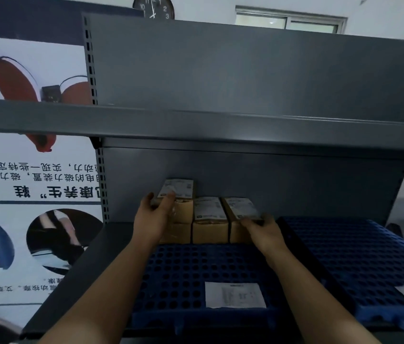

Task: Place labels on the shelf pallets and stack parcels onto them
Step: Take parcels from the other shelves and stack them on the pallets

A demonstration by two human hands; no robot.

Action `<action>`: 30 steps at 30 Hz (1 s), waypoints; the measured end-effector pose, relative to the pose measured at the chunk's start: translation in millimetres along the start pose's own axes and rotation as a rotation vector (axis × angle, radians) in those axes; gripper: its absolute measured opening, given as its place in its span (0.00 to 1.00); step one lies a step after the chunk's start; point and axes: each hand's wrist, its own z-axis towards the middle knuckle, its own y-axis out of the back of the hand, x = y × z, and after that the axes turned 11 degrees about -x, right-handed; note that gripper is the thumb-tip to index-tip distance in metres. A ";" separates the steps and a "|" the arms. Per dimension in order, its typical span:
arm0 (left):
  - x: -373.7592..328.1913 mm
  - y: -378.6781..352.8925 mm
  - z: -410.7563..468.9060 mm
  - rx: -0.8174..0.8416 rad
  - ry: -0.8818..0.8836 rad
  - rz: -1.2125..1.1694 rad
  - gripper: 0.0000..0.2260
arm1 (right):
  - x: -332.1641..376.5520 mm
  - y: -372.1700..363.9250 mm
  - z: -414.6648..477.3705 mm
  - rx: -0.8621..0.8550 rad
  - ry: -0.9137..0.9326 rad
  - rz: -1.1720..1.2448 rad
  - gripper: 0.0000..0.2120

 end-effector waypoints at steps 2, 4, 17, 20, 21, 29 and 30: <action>0.6 -1.8 -1.5 0.010 -0.016 0.025 0.36 | -0.6 -0.3 -2.2 0.011 0.020 0.007 0.53; 1.7 -4.1 -1.6 0.017 -0.034 0.052 0.36 | -2.1 -1.2 -1.2 0.018 0.045 -0.017 0.56; -2.8 -4.6 -6.5 0.058 -0.253 0.167 0.44 | -4.8 -2.1 -2.0 -0.054 0.129 -0.117 0.39; -6.0 -10.5 -8.6 0.042 -0.326 0.260 0.42 | -3.7 -3.5 -1.1 -0.058 0.185 -0.144 0.35; -6.4 -12.3 -9.5 0.036 -0.339 0.286 0.40 | -3.3 -3.9 -1.0 -0.058 0.194 -0.157 0.34; -5.9 -14.6 -15.0 -0.042 -0.322 0.247 0.36 | -3.9 -1.1 -4.0 -0.040 0.242 -0.221 0.31; -5.2 -14.2 -15.2 -0.045 -0.315 0.245 0.37 | -4.2 -0.5 -4.1 -0.042 0.246 -0.224 0.31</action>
